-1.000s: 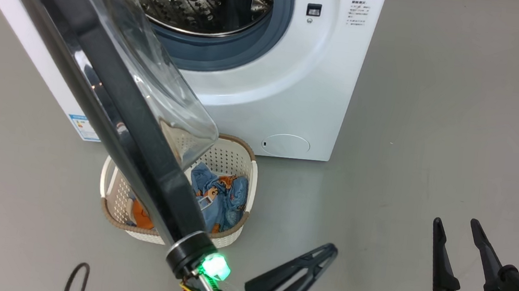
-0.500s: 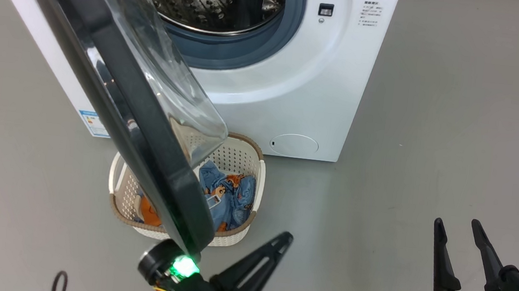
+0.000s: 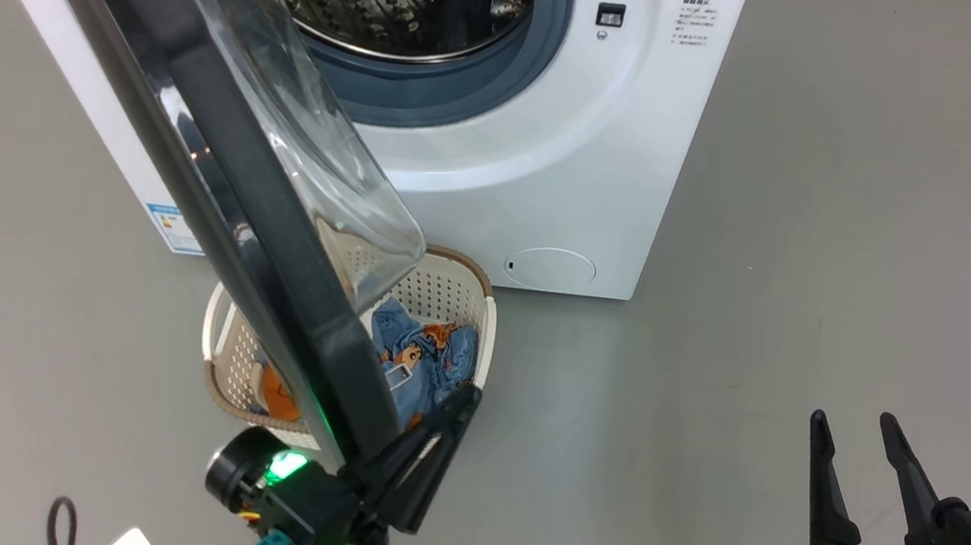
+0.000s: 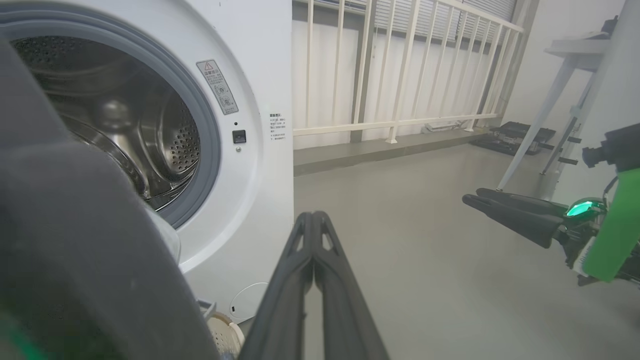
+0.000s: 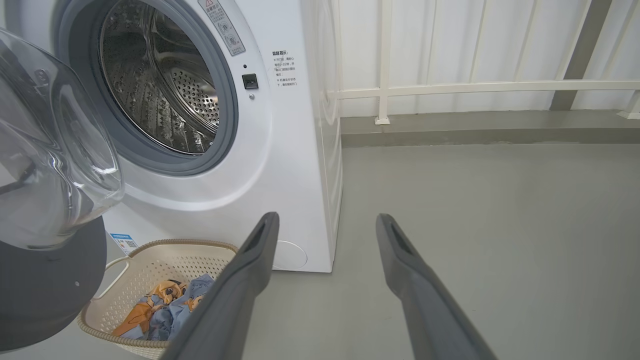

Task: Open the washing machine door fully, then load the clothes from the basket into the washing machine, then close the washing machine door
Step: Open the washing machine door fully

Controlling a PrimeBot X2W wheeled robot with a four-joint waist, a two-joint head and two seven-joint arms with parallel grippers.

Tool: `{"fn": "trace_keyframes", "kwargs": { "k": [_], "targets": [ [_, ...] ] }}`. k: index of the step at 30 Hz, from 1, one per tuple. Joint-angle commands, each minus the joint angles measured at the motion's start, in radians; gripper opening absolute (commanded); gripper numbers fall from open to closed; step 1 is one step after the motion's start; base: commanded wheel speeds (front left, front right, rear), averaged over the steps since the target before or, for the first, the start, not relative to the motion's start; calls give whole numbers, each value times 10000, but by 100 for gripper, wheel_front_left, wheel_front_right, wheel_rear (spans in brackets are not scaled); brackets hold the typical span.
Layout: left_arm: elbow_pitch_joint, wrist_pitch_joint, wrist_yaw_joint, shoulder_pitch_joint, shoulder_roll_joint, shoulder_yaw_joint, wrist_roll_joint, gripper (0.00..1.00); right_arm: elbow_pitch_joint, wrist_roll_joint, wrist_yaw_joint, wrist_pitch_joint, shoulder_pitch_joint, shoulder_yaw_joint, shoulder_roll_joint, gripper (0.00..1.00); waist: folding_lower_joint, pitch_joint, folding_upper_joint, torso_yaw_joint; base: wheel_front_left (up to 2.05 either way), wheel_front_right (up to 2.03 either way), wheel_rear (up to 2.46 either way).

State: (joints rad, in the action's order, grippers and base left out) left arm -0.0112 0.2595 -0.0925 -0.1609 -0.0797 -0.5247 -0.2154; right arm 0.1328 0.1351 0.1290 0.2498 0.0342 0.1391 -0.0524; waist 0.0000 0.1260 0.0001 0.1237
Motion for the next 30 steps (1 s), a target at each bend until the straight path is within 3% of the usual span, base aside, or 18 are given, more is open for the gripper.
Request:
{"fn": "trace_keyframes", "kwargs": {
  "k": [1,16,30],
  "targets": [
    [119,23,-3,-290,11,418,1,0,-206,121,17,120,133,-255,-83,100,0,22,-1,-12,0,0,0],
    [-236,23,-112,-366,194,895,54,0,-92,164,17,120,196,-316,-90,100,0,130,-1,-106,0,0,0],
    [-495,23,31,-124,258,1487,44,0,13,241,17,120,161,-288,-96,100,0,10,-1,232,0,0,0]
  ]
}}
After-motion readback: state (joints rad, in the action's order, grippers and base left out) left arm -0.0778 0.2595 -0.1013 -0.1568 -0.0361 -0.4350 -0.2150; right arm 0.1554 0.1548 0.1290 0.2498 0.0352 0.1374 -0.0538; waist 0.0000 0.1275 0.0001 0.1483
